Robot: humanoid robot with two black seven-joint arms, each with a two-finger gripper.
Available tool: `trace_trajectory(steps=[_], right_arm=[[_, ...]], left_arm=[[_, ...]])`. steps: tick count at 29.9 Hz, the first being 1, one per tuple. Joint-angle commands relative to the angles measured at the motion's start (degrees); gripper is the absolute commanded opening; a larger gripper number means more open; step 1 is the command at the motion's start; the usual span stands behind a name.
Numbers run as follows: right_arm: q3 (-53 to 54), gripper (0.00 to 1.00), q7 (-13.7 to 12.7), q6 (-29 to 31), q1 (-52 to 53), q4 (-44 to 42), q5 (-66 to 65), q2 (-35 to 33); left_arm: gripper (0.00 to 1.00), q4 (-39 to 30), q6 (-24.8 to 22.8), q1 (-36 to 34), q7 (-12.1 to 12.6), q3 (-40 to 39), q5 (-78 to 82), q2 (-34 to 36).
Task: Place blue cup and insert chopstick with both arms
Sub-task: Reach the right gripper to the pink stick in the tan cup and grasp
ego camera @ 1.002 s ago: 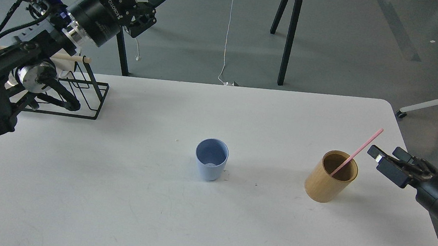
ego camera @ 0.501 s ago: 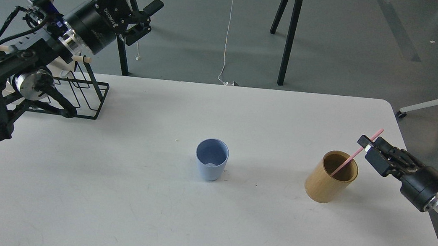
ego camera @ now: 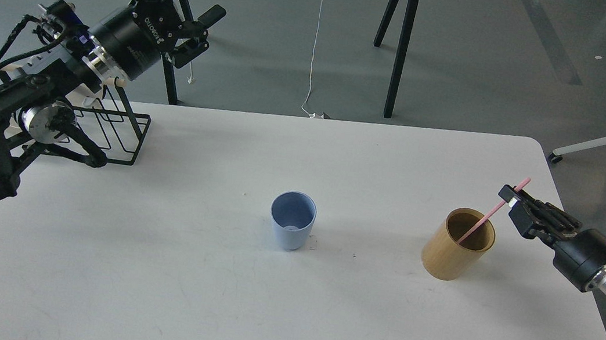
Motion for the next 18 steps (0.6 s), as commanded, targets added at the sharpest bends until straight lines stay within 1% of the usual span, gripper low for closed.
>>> trace_trajectory(steps=[1,11,18], right_arm=[[0.06,0.19,0.01,0.0,-0.01,0.06,-0.01,0.0],[0.06,0.13,0.01,0.0,0.08,0.41,0.08,0.0],[0.06,0.13,0.01,0.0,-0.01,0.32,0.07,0.09]], left_arm=[[0.92,-0.01,0.0,0.03,0.0,-0.02,-0.08,-0.07],[0.92,-0.01,0.0,0.38,0.0,-0.02,-0.17,-0.07],[0.92,-0.01,0.0,0.64,0.0,-0.11,-0.17,-0.07]])
